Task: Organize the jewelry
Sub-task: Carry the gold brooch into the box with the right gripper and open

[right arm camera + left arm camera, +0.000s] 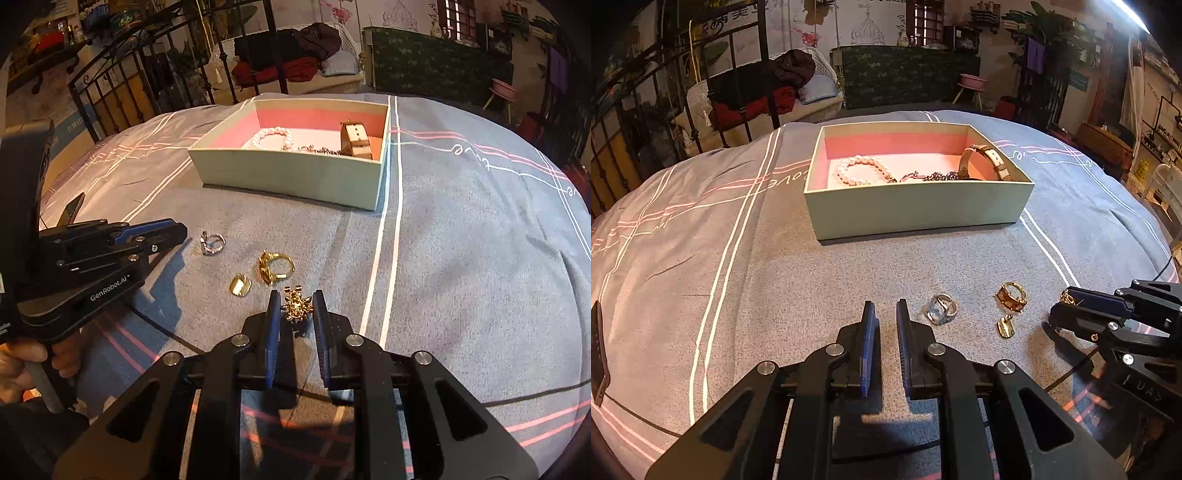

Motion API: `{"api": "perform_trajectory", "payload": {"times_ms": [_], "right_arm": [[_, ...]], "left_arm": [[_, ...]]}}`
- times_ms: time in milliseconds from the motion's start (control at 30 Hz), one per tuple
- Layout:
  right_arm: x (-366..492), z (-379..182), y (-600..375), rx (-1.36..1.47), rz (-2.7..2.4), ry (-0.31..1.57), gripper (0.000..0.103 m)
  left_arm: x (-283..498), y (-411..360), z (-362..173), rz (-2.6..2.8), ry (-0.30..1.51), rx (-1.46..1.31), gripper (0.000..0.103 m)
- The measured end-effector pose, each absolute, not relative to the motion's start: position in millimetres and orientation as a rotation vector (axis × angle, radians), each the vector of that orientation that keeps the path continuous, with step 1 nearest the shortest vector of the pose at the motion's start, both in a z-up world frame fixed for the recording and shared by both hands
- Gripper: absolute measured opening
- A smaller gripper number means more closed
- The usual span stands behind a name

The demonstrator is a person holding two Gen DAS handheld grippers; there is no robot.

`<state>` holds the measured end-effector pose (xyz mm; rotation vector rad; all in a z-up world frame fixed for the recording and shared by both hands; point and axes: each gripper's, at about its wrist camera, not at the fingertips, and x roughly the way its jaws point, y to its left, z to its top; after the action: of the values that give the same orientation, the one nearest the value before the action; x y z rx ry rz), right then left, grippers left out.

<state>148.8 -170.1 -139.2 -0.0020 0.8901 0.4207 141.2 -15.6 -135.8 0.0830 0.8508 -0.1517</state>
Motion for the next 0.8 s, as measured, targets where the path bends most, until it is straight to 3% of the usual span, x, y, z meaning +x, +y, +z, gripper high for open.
{"api": "perform_trajectory", "payload": {"times_ms": [500, 800], "right_arm": [[256, -52, -153, -0.035, 0.426, 0.700, 0.018], [296, -47, -144, -0.038, 0.396, 0.714, 0.019]], "left_arm": [[251, -20, -53, -0.162, 0.716, -0.007, 0.012], [291, -30, -43, -0.162, 0.749, -0.038, 0.012]]}}
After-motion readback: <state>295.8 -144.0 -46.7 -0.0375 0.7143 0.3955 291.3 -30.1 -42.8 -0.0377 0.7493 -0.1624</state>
